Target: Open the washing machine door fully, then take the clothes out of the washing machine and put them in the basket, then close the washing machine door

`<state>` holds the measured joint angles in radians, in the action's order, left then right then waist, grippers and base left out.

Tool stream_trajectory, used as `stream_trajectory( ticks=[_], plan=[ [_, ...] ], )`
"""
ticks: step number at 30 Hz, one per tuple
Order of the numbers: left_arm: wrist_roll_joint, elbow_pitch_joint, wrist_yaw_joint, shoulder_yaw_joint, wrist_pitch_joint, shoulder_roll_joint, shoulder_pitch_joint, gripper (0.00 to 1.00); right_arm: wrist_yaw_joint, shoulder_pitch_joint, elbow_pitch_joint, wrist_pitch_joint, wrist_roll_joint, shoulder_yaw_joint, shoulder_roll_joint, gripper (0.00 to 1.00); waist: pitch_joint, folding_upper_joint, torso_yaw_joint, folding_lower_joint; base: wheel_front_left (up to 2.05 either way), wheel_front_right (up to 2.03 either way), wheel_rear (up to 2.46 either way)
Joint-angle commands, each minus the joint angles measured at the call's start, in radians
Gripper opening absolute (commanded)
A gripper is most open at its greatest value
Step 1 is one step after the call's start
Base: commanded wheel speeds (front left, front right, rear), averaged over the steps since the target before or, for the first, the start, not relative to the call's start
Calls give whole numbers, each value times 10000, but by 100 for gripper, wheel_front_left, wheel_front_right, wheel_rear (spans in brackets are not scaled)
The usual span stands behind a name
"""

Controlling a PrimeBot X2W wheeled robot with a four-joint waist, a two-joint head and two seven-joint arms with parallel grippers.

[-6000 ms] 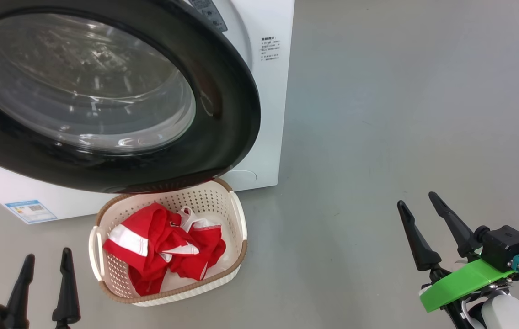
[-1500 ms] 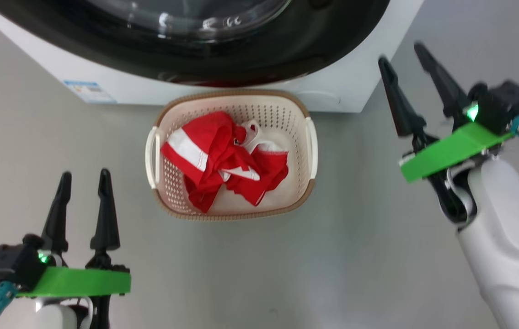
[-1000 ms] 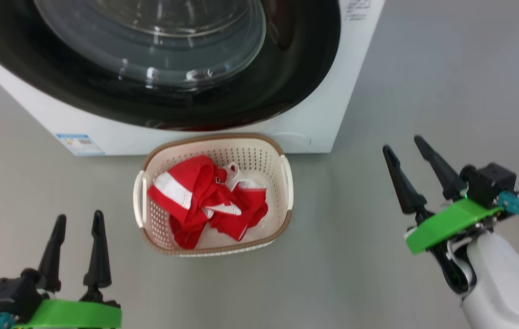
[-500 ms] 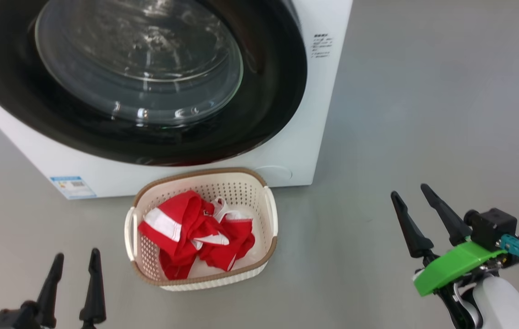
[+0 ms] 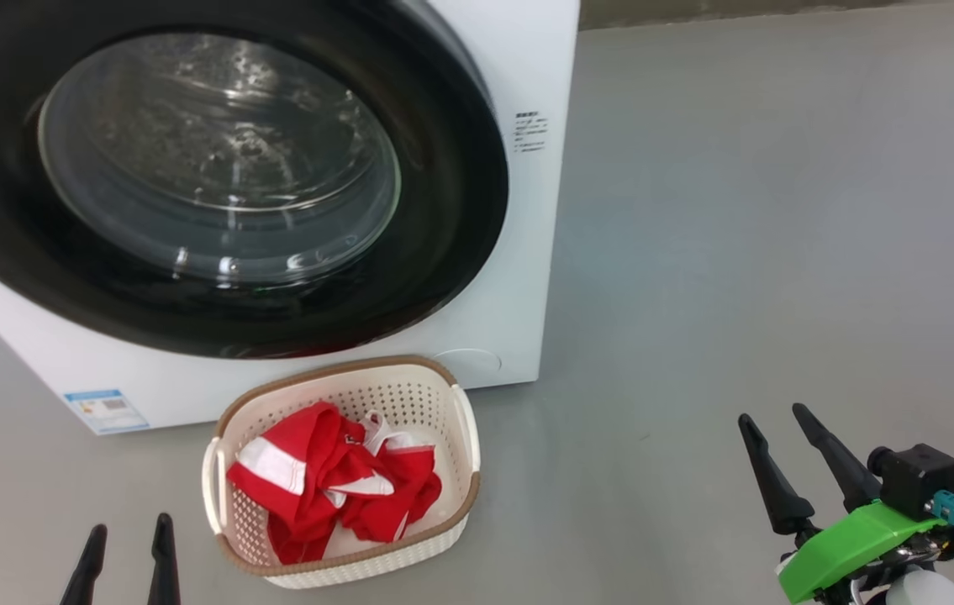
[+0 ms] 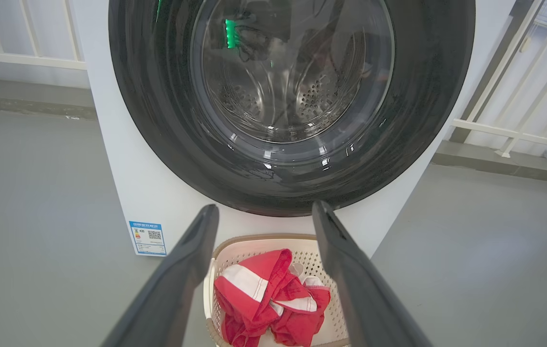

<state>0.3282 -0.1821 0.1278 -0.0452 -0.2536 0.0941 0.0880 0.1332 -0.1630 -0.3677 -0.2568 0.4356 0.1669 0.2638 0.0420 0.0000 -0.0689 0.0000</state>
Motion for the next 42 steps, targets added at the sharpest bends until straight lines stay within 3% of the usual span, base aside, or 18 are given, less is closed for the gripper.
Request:
stream_trajectory(
  ticks=[1,15,42],
  plan=[
    [-73,265,29,-396,-82,153,-133,100,-25,39,232,-49,59,101,174,100,-146,0,-159,0,0,0,0],
    [-455,441,29,-532,-82,18,188,100,-25,535,334,-49,4,-169,279,100,-365,0,-505,0,0,0,0],
    [-449,631,29,-543,-82,-5,379,100,-25,703,431,-49,-85,-350,187,100,-416,0,-486,0,0,0,0]
  ],
)
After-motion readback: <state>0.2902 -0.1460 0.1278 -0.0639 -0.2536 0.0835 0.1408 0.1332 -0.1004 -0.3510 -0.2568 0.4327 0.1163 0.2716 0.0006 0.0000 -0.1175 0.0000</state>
